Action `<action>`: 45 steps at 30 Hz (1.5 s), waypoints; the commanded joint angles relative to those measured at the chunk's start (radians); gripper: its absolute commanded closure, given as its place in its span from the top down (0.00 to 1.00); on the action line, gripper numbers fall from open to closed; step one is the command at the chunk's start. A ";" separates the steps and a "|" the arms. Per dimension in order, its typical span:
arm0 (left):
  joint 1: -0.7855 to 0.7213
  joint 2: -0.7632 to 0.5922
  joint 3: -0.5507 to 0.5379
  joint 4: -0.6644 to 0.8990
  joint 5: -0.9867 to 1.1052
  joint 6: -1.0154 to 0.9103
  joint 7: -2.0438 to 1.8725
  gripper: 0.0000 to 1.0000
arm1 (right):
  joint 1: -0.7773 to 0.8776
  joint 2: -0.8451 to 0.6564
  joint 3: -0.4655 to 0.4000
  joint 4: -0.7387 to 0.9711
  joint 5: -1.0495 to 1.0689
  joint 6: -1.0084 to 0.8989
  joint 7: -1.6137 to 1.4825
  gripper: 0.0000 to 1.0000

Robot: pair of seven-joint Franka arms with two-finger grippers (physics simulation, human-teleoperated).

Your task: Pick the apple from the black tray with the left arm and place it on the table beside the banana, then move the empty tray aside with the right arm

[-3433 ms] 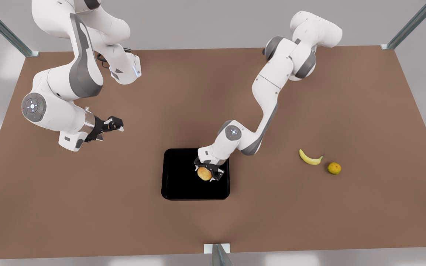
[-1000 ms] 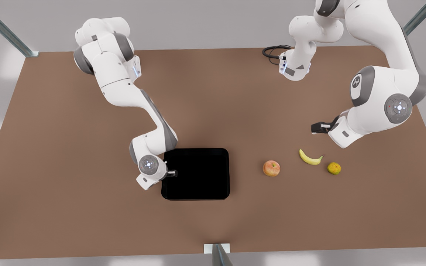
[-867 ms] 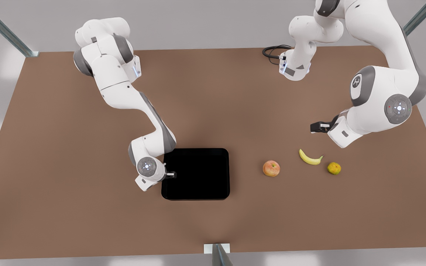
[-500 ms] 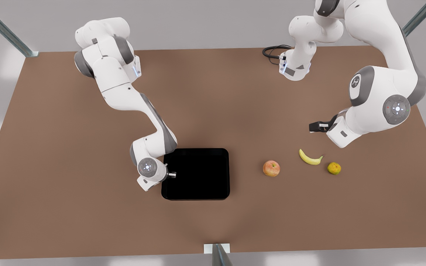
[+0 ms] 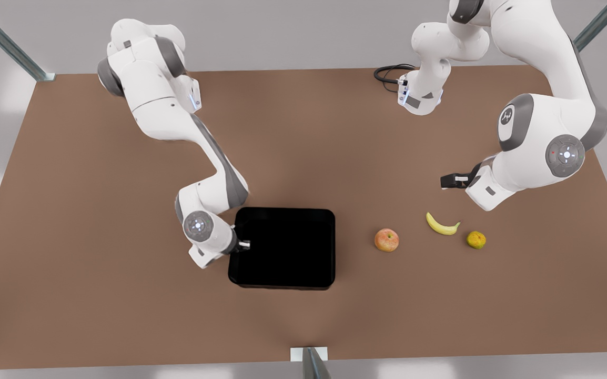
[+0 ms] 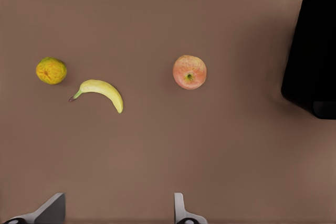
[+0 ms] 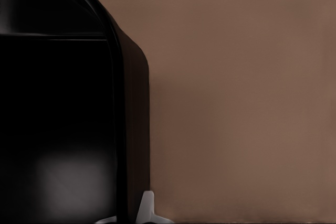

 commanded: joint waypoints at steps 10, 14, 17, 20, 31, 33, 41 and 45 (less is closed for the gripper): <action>0.000 -0.001 0.000 0.001 0.001 -0.001 -0.013 1.00 | -0.423 -0.112 -0.004 0.004 -0.009 -0.325 -0.707 0.04; -0.001 -0.001 0.000 0.001 0.001 -0.001 -0.014 1.00 | -0.577 -0.108 -0.003 0.006 -0.007 -0.349 -0.919 0.04; -0.003 -0.001 0.000 0.001 0.001 -0.001 -0.014 1.00 | -0.644 -0.059 -0.003 0.006 0.045 -0.332 -1.032 0.04; -0.003 -0.001 0.000 0.001 0.001 -0.001 -0.014 1.00 | -0.655 -0.009 0.000 0.006 0.046 -0.305 -1.034 0.04; -0.005 -0.001 0.000 0.001 0.002 -0.001 -0.014 1.00 | -0.647 0.053 0.003 0.030 0.046 -0.268 -0.972 0.87; -0.006 -0.001 0.000 0.001 0.002 -0.001 -0.014 1.00 | -0.649 0.053 0.003 0.030 0.046 -0.268 -0.972 1.00; -0.020 -0.001 -0.001 0.002 0.008 0.002 -0.011 1.00 | -0.531 -0.212 0.075 0.177 -0.018 -0.582 -0.615 1.00; -0.024 -0.001 0.002 0.004 0.011 0.004 -0.005 1.00 | -0.430 -0.275 0.101 0.162 -0.099 -0.592 -0.368 1.00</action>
